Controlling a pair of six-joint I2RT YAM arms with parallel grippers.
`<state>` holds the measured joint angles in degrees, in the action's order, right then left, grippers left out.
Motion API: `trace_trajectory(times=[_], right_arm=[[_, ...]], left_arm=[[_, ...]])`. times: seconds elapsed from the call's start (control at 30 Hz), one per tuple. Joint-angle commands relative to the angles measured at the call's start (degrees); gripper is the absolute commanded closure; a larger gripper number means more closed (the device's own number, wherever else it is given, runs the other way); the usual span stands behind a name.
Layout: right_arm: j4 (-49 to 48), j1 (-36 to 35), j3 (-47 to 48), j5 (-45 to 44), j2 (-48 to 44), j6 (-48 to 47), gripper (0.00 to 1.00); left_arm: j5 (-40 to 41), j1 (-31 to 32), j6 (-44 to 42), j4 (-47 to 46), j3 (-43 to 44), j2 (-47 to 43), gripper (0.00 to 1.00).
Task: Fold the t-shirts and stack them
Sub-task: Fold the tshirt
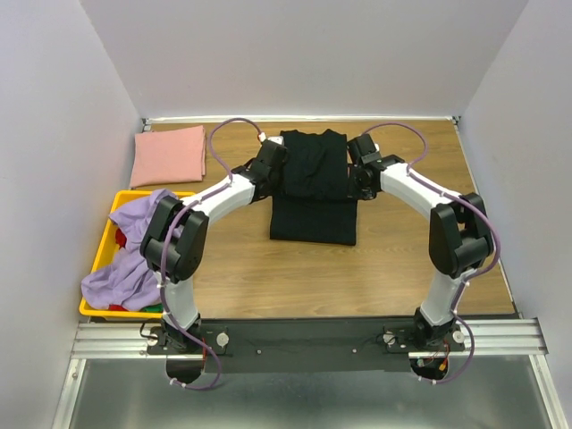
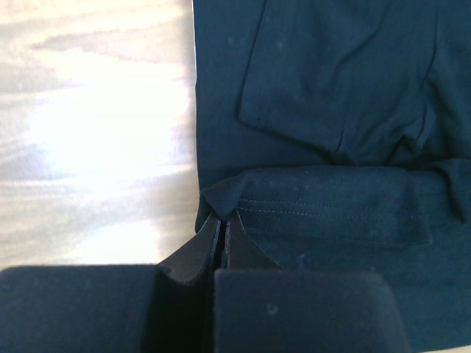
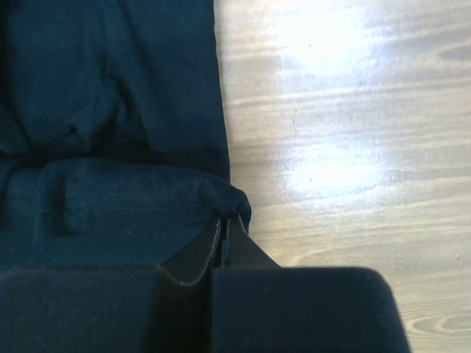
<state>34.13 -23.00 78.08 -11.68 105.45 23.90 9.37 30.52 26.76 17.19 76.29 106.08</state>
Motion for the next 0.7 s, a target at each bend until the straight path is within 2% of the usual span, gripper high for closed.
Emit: trace_trajectory(times=[0.0,0.4,0.57,0.6,0.63,0.67], right_arm=[[-1.78,0.94,2.86,-0.01,1.51,-1.4,0.99],[-6.44,1.38,2.16,-0.27,5.64,-2.1,0.99],[-7.15,1.38,2.34,-0.27,6.96,-2.37,0.91],[-7.15,1.47,2.42,0.08,6.79,-2.45,0.87],[-7.15,1.38,2.51,0.78,6.79,-2.8,0.77],[-7.06,1.47,2.69,1.39,6.53,-3.15,0.73]], left_arm=[[1.09,-1.08,-1.71,-2.86,1.84,1.58,1.0],[0.83,-1.7,-2.42,-5.67,2.72,6.94,1.0],[0.74,-1.7,-2.59,-6.12,2.81,7.83,0.78],[0.74,-1.78,-2.85,-6.29,2.72,7.65,0.65],[0.74,-1.7,-3.03,-6.38,2.64,6.95,0.58],[0.74,-1.7,-3.21,-6.29,2.63,6.34,0.52]])
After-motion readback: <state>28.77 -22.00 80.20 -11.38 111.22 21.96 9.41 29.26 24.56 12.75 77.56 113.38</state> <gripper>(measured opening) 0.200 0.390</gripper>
